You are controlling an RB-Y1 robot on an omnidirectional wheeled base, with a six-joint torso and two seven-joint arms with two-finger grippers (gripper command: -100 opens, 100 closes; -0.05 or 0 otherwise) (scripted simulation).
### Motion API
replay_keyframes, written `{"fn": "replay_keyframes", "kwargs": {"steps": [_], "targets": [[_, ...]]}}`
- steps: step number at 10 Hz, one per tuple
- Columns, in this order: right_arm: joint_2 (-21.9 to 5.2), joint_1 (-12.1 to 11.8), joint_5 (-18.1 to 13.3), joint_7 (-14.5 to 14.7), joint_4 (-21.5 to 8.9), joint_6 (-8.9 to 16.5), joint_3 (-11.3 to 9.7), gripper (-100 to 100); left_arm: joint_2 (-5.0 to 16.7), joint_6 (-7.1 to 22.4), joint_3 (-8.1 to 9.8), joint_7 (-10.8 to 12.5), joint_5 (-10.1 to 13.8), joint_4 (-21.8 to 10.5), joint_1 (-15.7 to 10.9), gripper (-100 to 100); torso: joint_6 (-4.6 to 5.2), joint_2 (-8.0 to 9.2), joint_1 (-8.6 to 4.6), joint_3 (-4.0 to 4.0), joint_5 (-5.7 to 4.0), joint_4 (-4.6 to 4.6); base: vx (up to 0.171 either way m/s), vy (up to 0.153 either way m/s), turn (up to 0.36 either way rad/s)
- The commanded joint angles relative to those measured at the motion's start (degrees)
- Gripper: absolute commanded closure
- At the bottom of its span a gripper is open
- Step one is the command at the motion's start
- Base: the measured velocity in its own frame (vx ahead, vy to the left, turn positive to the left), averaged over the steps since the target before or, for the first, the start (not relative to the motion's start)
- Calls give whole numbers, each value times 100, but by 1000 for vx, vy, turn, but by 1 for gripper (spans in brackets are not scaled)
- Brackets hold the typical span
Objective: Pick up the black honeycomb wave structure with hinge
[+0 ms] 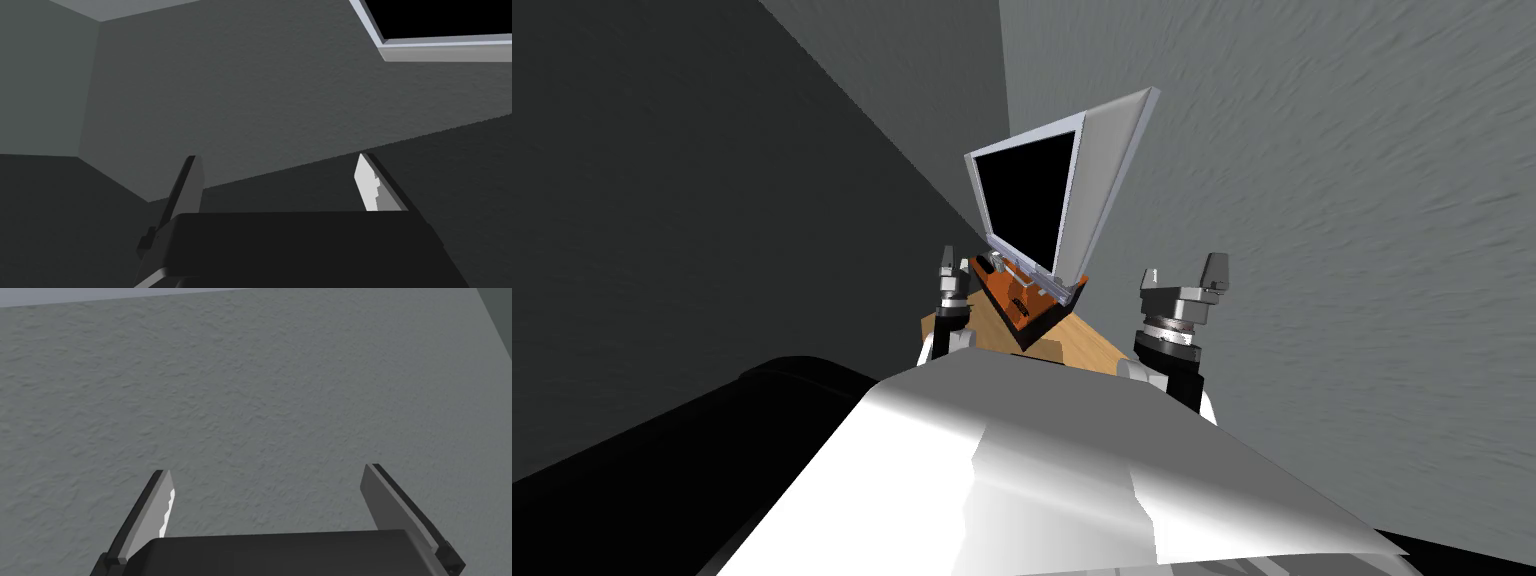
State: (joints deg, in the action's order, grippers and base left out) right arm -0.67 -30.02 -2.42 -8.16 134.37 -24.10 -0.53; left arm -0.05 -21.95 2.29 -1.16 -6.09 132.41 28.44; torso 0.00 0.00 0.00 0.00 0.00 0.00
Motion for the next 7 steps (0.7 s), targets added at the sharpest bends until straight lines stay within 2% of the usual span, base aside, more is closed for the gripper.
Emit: {"fn": "replay_keyframes", "kwargs": {"steps": [1, 3, 7], "targets": [[0, 0, 0, 0, 0, 0, 0, 0, 212, 2, -30, 83, -21, -132, 59, -100, 0, 0, 0, 0, 0, 0, 14, -36, -44], [0, 0, 0, 0, 0, 0, -1, 0, 424, 4, -73, 206, -55, -322, 143, -100, 0, -7, -19, -4, -4, -2, 23, -70, -45], [1, 0, 0, 0, 0, 0, -1, 0, 861, 9, -195, 585, -177, -895, 392, -100, 1, -18, -43, -10, -9, -4, 43, -108, -70]]}}
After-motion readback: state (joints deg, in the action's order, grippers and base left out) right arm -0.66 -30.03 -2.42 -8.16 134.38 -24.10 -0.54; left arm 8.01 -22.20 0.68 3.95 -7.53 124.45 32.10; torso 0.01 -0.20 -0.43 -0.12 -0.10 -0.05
